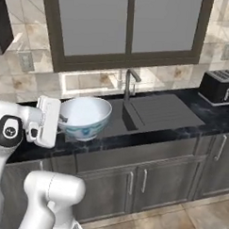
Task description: Take the smaller bowl and place it next to the appetizer plate on the dining counter , and place the larger bowl next to the plate with cooked food.
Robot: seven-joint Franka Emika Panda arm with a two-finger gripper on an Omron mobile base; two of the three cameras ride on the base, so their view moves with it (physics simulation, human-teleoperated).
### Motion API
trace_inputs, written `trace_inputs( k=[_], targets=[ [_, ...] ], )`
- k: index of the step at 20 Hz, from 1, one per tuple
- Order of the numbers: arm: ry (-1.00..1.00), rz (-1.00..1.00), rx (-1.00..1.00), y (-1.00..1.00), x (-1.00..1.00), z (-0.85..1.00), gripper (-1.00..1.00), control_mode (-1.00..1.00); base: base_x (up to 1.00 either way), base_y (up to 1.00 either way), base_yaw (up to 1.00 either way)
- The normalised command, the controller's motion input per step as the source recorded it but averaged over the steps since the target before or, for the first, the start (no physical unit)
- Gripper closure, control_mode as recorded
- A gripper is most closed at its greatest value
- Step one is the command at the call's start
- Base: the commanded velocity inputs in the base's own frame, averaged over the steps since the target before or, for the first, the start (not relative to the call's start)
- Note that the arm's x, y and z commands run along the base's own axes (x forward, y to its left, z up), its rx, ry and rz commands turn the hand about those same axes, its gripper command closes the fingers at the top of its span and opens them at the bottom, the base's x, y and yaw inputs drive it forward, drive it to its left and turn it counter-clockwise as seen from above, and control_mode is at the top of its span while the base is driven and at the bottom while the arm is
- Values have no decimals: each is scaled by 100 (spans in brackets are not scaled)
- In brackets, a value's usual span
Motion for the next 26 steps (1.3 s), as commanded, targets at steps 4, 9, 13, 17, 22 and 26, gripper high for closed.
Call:
trace_inputs(
  k=[4, 9, 13, 17, 22, 26],
  targets=[
    [0, 0, 0, 0, 0, 0, 100, 100, -4, -56, -62],
    [0, 0, 0, 0, 0, 0, 100, 100, -4, -38, -69],
    [0, 0, 0, 0, 0, 0, 100, 100, 0, -30, -71],
    [0, 0, 0, 0, 0, 0, 100, 100, -5, -61, -54],
    [0, 0, 0, 0, 0, 0, 100, 100, 0, -66, -54],
    [0, 0, 0, 0, 0, 0, 100, 100, 1, -69, -49]
  ],
)
